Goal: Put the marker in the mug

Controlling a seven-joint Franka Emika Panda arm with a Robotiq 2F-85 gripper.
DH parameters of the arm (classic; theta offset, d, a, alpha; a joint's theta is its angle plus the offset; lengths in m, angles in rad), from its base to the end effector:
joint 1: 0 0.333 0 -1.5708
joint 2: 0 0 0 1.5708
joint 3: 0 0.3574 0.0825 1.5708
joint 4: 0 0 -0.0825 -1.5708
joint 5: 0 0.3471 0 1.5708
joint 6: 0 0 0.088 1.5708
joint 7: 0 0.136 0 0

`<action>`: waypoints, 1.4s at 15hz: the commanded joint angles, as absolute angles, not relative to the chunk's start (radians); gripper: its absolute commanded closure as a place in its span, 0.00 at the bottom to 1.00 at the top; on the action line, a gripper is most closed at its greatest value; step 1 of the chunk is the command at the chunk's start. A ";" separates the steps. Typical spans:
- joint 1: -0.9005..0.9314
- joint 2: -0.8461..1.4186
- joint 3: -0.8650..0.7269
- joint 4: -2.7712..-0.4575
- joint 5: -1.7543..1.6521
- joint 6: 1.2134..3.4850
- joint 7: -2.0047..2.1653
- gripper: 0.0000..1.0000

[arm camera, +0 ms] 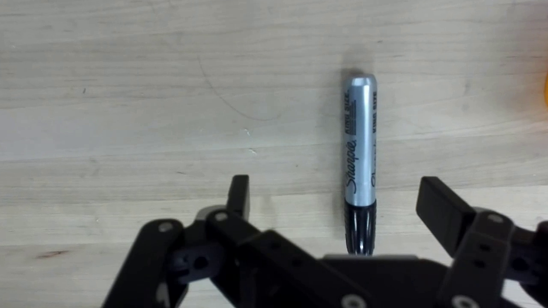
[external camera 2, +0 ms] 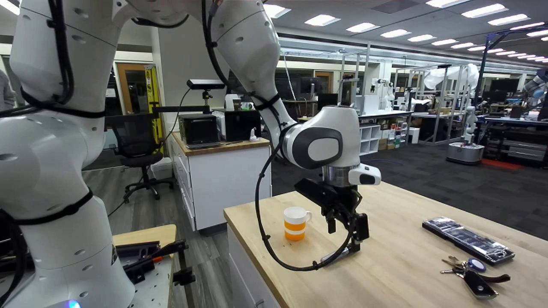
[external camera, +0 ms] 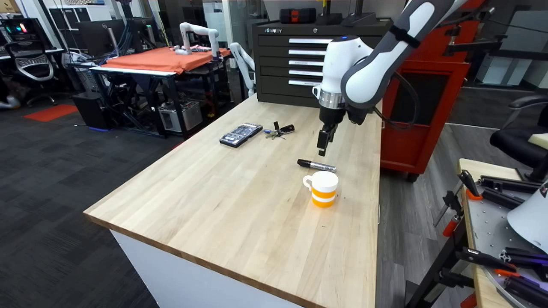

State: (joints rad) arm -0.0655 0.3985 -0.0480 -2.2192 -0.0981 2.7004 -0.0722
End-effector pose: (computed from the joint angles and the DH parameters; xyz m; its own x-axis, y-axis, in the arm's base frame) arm 0.5554 -0.0608 0.2430 0.9959 0.0528 0.0741 0.0474 -0.9962 0.0731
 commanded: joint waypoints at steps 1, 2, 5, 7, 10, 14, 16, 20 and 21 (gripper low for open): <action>-0.098 0.452 -0.022 -2.186 -0.051 2.732 -0.121 0.00; -0.105 0.462 -0.016 -2.182 -0.040 2.736 -0.128 0.00; -0.122 0.477 0.012 -2.176 0.005 2.729 -0.152 0.00; -0.129 0.470 0.030 -2.187 0.029 2.727 -0.165 0.00; -0.136 0.460 0.053 -2.207 0.058 2.730 -0.190 0.00; -0.134 0.455 0.064 -2.238 0.053 2.730 -0.217 0.00; -0.129 0.457 0.060 -2.255 0.040 2.726 -0.231 0.00; -0.122 0.459 0.048 -2.286 0.021 2.725 -0.252 0.00; -0.121 0.462 0.045 -2.287 0.015 2.724 -0.255 0.00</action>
